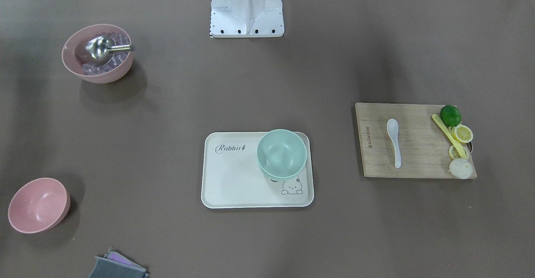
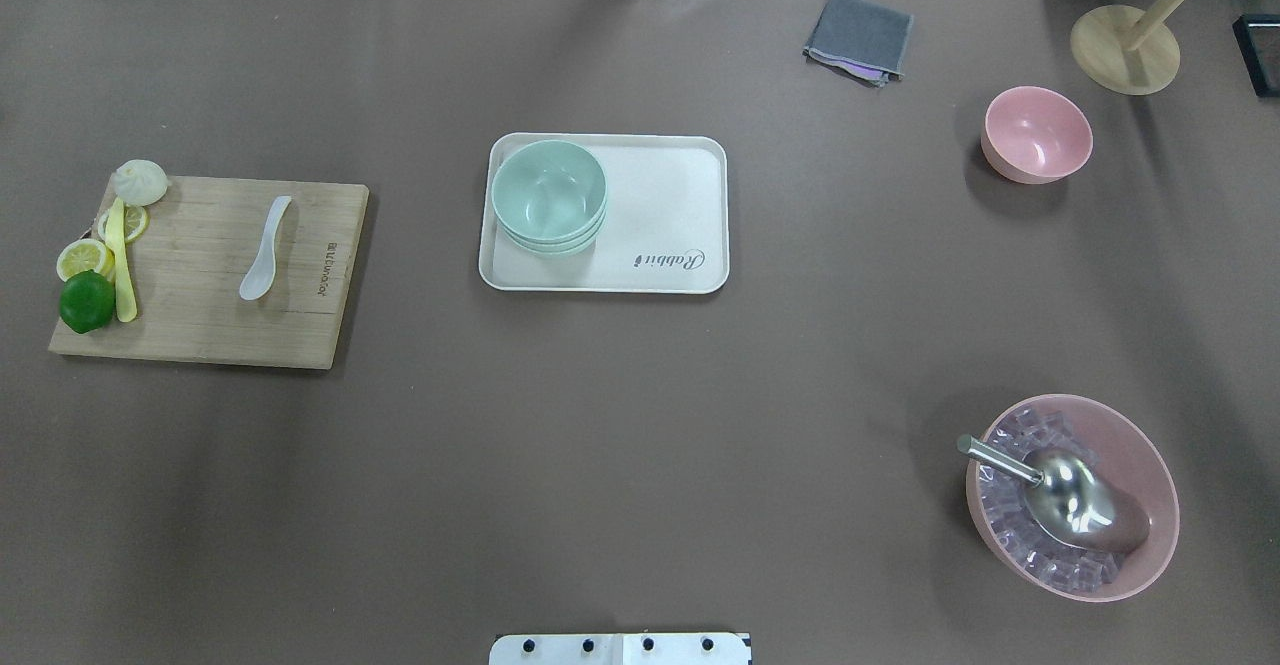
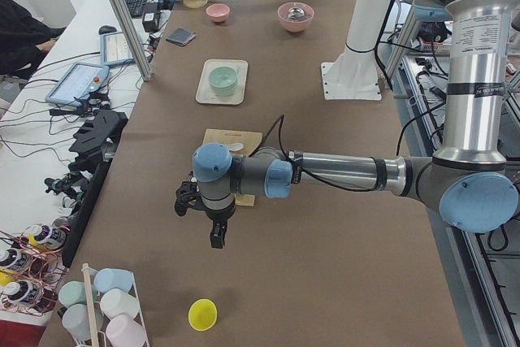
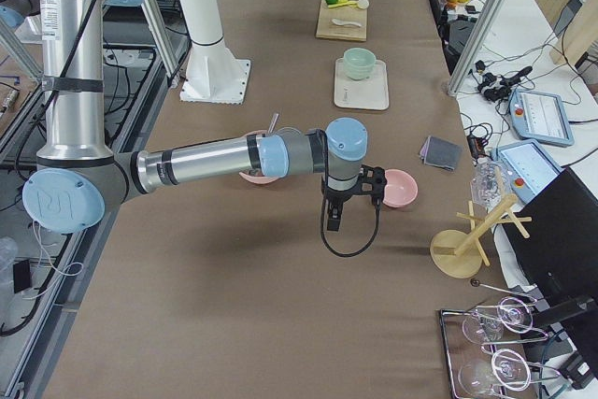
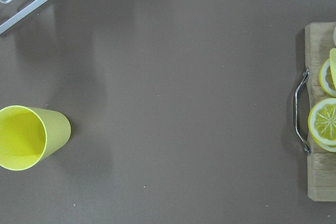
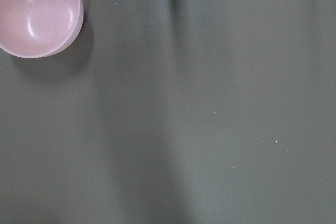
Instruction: Stack pink bowl on green and place spoon
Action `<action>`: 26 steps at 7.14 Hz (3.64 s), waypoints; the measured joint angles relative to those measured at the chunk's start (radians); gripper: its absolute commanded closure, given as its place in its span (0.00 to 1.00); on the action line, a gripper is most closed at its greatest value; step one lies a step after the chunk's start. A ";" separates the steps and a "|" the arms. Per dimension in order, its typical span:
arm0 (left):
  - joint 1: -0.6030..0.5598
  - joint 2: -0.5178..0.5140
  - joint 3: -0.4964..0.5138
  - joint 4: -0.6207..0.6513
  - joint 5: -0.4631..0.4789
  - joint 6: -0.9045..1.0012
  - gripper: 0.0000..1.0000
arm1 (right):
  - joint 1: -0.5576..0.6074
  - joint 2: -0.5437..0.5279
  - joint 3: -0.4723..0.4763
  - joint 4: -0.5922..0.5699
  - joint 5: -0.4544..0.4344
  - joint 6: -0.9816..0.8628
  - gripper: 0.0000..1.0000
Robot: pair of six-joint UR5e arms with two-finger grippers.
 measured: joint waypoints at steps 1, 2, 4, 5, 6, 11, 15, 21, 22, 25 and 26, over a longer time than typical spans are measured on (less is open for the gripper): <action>0.000 0.000 0.000 -0.001 0.000 0.000 0.02 | 0.000 0.001 0.000 0.000 0.000 0.000 0.00; 0.000 0.000 0.000 -0.002 0.000 0.000 0.02 | 0.000 0.002 -0.001 0.000 0.000 0.000 0.00; 0.001 -0.004 0.000 0.000 0.001 -0.001 0.02 | 0.000 0.002 -0.001 0.000 0.000 0.000 0.00; 0.001 -0.008 -0.002 0.001 0.001 -0.001 0.02 | 0.000 0.003 -0.001 0.000 -0.001 0.000 0.00; 0.001 -0.011 -0.006 0.000 -0.002 -0.002 0.02 | 0.000 0.005 -0.001 0.000 -0.001 0.000 0.00; 0.007 -0.044 -0.015 -0.010 -0.030 -0.025 0.02 | 0.000 0.023 -0.010 -0.001 -0.003 0.003 0.00; 0.017 -0.094 0.027 -0.145 -0.040 -0.054 0.02 | -0.008 0.120 -0.076 -0.002 0.000 0.034 0.00; 0.027 -0.110 -0.004 -0.163 -0.131 -0.058 0.02 | -0.153 0.283 -0.381 0.379 -0.050 0.364 0.00; 0.029 -0.109 -0.004 -0.164 -0.132 -0.058 0.02 | -0.194 0.312 -0.459 0.485 -0.088 0.446 0.00; 0.033 -0.108 -0.005 -0.167 -0.133 -0.060 0.02 | -0.249 0.401 -0.596 0.558 -0.153 0.504 0.00; 0.034 -0.108 -0.003 -0.167 -0.133 -0.061 0.02 | -0.264 0.413 -0.613 0.560 -0.165 0.510 0.00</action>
